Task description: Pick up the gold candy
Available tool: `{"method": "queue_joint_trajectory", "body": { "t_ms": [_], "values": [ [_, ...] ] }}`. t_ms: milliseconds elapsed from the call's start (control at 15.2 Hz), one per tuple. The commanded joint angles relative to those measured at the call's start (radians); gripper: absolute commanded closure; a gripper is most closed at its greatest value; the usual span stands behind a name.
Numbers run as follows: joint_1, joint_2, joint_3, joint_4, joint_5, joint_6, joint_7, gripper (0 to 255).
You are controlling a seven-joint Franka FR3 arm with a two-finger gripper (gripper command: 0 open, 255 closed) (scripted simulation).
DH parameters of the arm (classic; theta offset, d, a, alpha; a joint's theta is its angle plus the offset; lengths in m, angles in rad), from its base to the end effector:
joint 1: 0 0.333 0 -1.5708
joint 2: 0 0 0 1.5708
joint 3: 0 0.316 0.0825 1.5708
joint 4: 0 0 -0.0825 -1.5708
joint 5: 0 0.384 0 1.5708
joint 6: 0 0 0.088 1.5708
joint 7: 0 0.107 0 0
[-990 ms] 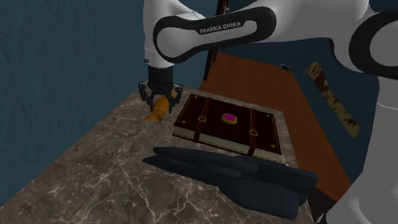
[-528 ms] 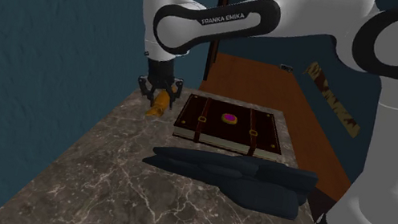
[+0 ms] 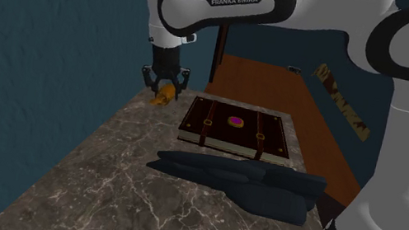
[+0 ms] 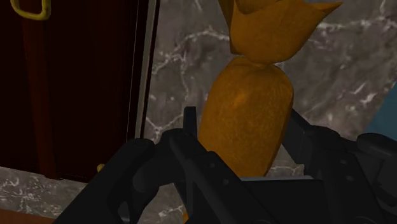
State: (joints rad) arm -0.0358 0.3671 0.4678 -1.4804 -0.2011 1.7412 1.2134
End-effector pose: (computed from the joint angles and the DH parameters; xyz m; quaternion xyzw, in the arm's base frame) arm 0.6177 0.2189 0.4779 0.9276 -0.3716 -0.0103 0.0357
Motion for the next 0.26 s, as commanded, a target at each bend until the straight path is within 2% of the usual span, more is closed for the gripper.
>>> {"method": "queue_joint_trajectory", "body": {
  "t_ms": [0, 198],
  "values": [
    [0.002, 0.000, 0.001, 0.028, 0.001, -0.028, -0.003, 255],
    [0.003, 0.000, 0.001, 0.044, 0.001, -0.043, -0.004, 255]
  ]
}}
